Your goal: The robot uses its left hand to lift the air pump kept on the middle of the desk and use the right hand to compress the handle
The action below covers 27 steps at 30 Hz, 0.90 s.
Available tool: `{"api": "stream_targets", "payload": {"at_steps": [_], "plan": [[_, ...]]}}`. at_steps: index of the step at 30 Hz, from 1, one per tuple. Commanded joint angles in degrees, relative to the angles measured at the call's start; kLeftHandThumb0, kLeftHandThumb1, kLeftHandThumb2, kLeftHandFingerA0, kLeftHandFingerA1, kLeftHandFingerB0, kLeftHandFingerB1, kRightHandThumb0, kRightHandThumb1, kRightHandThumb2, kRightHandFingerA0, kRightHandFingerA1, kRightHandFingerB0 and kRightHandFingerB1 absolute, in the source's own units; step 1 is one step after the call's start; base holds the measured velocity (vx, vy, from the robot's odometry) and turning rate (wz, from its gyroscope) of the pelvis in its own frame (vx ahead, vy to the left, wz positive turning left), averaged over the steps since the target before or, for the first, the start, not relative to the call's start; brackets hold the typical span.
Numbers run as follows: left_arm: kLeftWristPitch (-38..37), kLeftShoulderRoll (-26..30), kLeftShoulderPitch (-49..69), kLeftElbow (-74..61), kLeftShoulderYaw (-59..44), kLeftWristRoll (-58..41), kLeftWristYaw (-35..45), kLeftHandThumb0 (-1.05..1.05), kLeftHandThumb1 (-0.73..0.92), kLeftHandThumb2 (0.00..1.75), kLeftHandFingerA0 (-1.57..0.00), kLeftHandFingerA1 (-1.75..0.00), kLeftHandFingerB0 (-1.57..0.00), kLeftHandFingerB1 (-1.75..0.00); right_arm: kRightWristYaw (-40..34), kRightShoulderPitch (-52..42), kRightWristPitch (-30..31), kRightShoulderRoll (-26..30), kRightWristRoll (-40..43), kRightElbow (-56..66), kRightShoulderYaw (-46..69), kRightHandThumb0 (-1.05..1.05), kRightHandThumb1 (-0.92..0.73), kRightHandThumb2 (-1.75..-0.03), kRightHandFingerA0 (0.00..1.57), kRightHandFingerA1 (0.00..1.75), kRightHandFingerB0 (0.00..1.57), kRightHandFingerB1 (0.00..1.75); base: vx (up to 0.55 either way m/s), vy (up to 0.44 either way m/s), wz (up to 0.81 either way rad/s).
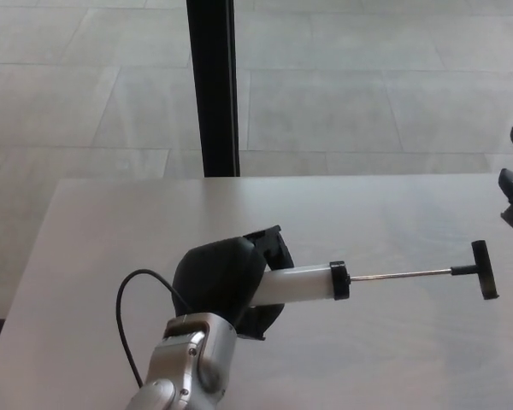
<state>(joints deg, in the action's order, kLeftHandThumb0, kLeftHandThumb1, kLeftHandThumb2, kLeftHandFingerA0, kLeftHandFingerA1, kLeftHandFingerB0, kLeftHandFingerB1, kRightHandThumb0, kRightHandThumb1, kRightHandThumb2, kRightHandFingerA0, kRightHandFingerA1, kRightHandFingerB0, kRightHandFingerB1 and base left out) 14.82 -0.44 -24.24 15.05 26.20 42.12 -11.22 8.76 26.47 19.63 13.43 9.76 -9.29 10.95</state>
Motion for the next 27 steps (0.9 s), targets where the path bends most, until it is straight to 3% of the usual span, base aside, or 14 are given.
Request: {"api": "stream_targets", "payload": {"at_steps": [1,2,3,4,6,7,11,14,18,19,25,27], "plan": [[0.0,-1.2,-1.8,0.8,-1.2,-0.7,-1.8,-0.07,0.58,1.08,-0.88,-1.75,-0.7,-1.67,-1.8,-0.8,3.6,-3.8,2.4,2.5,0.1,-1.05,-0.92,-1.34,0.0,0.15,0.0,0.0,0.0,0.0,0.0],[-0.3,-1.3,-2.1,1.0,-1.2,-0.8,-1.7,-0.07,0.58,1.1,-0.88,-1.75,-0.7,-1.66,-1.4,-1.5,3.1,-4.2,2.3,2.6,0.1,-0.96,-0.92,-0.96,0.0,0.0,0.0,0.0,0.0,0.0,0.0],[-0.4,-1.3,-2.2,1.1,-1.3,-0.9,-1.8,-0.07,0.6,1.07,-0.87,-1.75,-0.68,-1.65,-1.5,-1.8,3.4,-4.5,2.2,3.0,0.1,-0.97,-0.92,-0.93,0.0,0.0,0.0,0.0,0.0,0.0,0.0],[-0.7,-1.3,-2.4,1.2,-1.5,-0.9,-2.0,-0.08,0.61,1.05,-0.86,-1.75,-0.69,-1.64,-1.9,-2.5,4.1,-5.1,2.2,3.8,0.0,-1.05,-0.92,-1.35,0.0,0.14,0.0,0.0,0.0,0.0,0.0],[-0.7,-1.2,-2.5,1.3,-1.7,-1.0,-1.9,-0.08,0.6,1.05,-0.86,-1.75,-0.68,-1.64,-2.4,-3.6,4.3,-5.9,1.9,4.3,0.0,-1.05,-0.92,-1.35,0.0,0.15,0.0,0.01,0.0,0.0,0.0],[-0.2,-1.3,-2.5,1.0,-1.8,-1.1,-1.4,-0.1,0.64,1.0,-0.84,-1.75,-0.67,-1.62,-2.3,-4.2,4.8,-6.0,2.2,4.7,0.2,-0.98,-0.92,-1.02,0.0,0.0,0.0,0.0,0.0,0.0,0.0],[1.1,-1.3,-3.0,0.6,-2.9,-1.3,-0.9,-0.09,0.57,1.08,-0.83,-1.75,-0.7,-1.6,-1.7,-6.1,4.1,-6.3,2.3,4.5,0.1,-1.01,-0.92,-1.02,0.0,0.0,0.0,0.0,0.0,0.0,0.0],[0.9,-1.5,-3.2,0.9,-3.2,-1.2,-1.2,-0.12,0.59,1.02,-0.83,-1.75,-0.7,-1.57,-2.0,-6.3,4.7,-6.4,2.4,5.3,0.0,-0.99,-0.92,-0.96,0.0,0.0,0.0,0.0,0.0,0.0,0.0],[1.0,-1.5,-3.2,0.9,-3.4,-1.3,-0.8,-0.14,0.62,1.0,-0.83,-1.75,-0.69,-1.54,-2.6,-6.8,5.3,-6.7,2.5,6.4,0.1,-0.98,-0.92,-1.01,0.0,0.0,0.0,0.0,0.0,0.0,0.0],[0.6,-1.4,-3.4,1.0,-3.8,-1.6,-0.9,-0.14,0.62,0.98,-0.84,-1.75,-0.68,-1.57,-2.4,-7.1,4.8,-6.5,2.3,6.5,0.0,-1.02,-0.92,-1.35,0.0,0.18,0.0,0.01,0.0,0.0,0.0],[0.5,-1.4,-3.8,1.5,-4.5,-1.7,-1.5,-0.17,0.66,0.91,-0.85,-1.75,-0.69,-1.54,-2.4,-6.4,4.6,-6.8,2.8,6.2,0.1,-1.04,-0.92,-1.35,0.0,0.16,0.0,0.0,0.0,0.0,0.0],[-0.2,-2.1,-3.4,1.9,-4.6,-2.2,-1.9,-0.16,0.6,1.0,-0.84,-1.75,-0.71,-1.56,-2.4,-5.3,4.8,-7.1,3.1,5.7,-0.1,-1.05,-0.91,-1.34,0.0,0.14,0.0,0.0,0.0,0.0,0.0]]}}
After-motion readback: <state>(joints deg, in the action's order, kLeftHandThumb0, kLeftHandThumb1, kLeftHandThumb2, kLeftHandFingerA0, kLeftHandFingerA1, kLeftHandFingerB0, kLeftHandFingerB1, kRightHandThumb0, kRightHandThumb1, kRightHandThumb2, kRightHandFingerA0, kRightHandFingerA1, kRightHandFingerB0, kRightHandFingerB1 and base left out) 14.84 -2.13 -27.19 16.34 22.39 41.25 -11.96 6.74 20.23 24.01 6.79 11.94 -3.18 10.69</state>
